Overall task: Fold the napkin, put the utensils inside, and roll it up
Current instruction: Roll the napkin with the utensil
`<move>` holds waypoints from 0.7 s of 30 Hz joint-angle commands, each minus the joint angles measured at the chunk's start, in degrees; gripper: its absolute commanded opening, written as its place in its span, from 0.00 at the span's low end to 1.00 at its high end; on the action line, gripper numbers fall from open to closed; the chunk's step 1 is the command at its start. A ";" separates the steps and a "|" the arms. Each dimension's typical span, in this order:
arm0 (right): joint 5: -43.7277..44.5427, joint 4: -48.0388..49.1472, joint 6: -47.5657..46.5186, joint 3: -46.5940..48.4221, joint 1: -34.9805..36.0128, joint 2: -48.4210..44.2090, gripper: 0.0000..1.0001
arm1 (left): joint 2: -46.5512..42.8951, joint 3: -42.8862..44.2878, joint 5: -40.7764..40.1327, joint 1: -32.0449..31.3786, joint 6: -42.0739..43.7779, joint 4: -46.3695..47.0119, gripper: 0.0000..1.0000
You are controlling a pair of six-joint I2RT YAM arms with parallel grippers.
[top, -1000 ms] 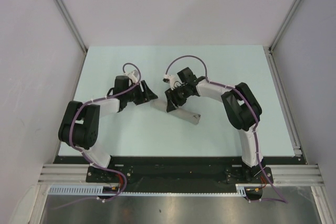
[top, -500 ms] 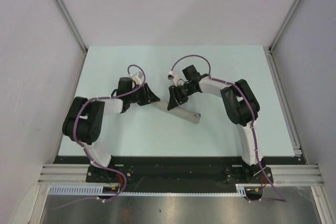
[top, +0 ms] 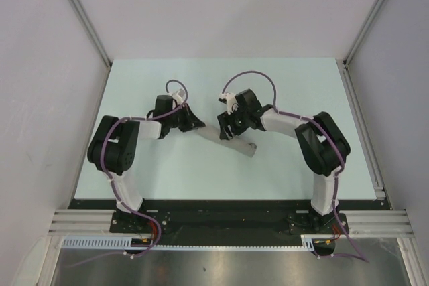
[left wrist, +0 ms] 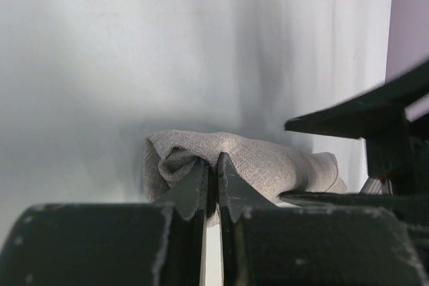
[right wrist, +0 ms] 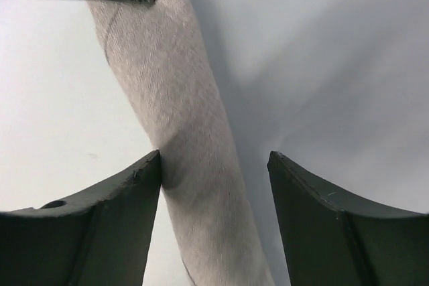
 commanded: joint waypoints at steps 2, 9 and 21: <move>21.12 10.13 -8.07 -4.92 6.75 -9.21 0.70 | 1.77 4.64 -0.61 -0.15 -0.91 -1.60 0.04; 26.85 13.82 -12.29 -6.07 12.91 -8.87 0.72 | 3.36 6.40 -0.96 -0.06 -0.73 -3.27 0.03; 23.51 8.29 -16.07 -1.58 13.97 -2.45 0.69 | 6.08 9.82 -1.05 -0.06 -1.35 -4.15 0.02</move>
